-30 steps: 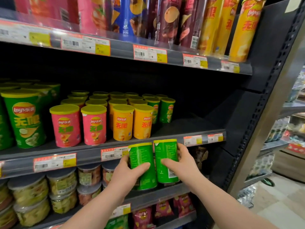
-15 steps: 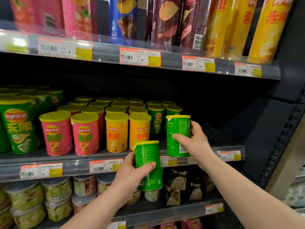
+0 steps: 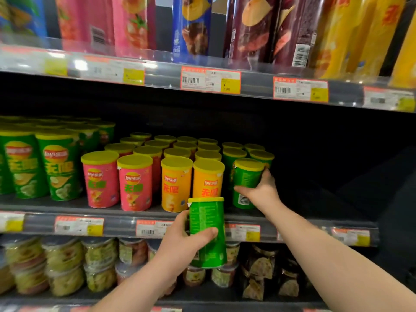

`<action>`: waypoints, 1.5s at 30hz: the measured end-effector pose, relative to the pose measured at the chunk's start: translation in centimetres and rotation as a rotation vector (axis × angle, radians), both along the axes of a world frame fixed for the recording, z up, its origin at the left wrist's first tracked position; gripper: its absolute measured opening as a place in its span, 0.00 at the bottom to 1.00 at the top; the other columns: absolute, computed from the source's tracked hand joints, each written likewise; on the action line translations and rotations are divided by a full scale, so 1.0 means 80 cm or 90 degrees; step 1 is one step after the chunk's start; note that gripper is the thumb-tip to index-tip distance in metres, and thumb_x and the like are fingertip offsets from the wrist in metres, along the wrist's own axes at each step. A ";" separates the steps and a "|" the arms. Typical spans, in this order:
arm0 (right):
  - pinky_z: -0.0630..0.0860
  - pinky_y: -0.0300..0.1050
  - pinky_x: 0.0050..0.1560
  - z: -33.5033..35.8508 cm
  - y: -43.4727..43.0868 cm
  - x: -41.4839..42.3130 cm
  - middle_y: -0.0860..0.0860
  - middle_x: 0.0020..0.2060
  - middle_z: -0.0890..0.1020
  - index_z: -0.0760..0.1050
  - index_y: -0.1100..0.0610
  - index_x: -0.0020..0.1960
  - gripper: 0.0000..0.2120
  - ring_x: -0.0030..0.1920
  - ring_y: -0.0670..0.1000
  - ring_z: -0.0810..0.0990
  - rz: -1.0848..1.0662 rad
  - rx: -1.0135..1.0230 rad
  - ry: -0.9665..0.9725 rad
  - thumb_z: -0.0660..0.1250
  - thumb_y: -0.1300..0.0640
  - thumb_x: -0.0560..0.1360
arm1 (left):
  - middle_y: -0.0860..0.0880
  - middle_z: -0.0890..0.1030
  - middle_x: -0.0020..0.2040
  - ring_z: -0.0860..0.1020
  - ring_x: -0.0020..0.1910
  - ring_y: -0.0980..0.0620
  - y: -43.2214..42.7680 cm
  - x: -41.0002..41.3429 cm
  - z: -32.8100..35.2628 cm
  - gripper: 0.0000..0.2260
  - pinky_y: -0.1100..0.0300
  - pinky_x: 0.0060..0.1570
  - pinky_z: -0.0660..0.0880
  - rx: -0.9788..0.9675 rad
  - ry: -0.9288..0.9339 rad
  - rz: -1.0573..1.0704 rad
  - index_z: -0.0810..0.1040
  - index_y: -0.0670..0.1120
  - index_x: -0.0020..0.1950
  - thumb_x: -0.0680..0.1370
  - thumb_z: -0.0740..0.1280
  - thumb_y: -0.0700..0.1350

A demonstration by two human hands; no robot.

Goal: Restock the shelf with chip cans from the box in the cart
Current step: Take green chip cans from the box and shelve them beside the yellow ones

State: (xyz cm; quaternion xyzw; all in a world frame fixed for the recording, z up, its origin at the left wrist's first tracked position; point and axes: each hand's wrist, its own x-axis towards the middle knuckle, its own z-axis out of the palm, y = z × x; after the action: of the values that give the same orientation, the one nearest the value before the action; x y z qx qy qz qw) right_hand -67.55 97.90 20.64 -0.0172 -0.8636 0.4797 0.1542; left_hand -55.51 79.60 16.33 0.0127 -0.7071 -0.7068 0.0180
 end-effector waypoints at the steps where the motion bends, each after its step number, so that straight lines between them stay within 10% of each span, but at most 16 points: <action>1: 0.68 0.56 0.67 -0.001 -0.002 -0.004 0.58 0.67 0.69 0.57 0.57 0.73 0.47 0.67 0.58 0.70 0.004 0.005 -0.010 0.79 0.53 0.63 | 0.55 0.81 0.50 0.81 0.44 0.59 0.000 0.001 0.001 0.21 0.71 0.31 0.73 0.000 0.000 0.001 0.68 0.55 0.61 0.72 0.73 0.46; 6: 0.67 0.48 0.64 -0.006 0.007 -0.014 0.59 0.68 0.69 0.52 0.55 0.75 0.37 0.66 0.58 0.69 0.077 0.005 -0.077 0.69 0.61 0.73 | 0.55 0.81 0.51 0.81 0.43 0.61 0.000 -0.001 0.000 0.23 0.70 0.33 0.74 0.002 -0.007 0.006 0.67 0.55 0.62 0.72 0.73 0.45; 31: 0.69 0.49 0.62 -0.020 0.010 -0.020 0.57 0.65 0.71 0.60 0.57 0.68 0.34 0.65 0.57 0.71 0.088 0.044 -0.068 0.75 0.56 0.68 | 0.54 0.82 0.53 0.82 0.51 0.55 -0.004 -0.006 -0.005 0.35 0.58 0.51 0.77 0.003 -0.018 -0.015 0.67 0.56 0.66 0.62 0.76 0.53; 45: 0.71 0.51 0.64 -0.021 0.018 -0.021 0.58 0.70 0.68 0.57 0.56 0.75 0.41 0.67 0.57 0.70 0.059 0.020 -0.022 0.75 0.52 0.69 | 0.55 0.82 0.51 0.82 0.47 0.57 0.008 -0.008 -0.002 0.25 0.66 0.39 0.76 0.023 0.009 -0.034 0.70 0.56 0.61 0.69 0.77 0.47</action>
State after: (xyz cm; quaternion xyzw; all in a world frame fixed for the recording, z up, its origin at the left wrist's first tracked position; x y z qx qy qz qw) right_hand -69.23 99.34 18.95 0.0168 -0.8732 0.4727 0.1173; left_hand -56.16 80.22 16.19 -0.0109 -0.6939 -0.7200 0.0035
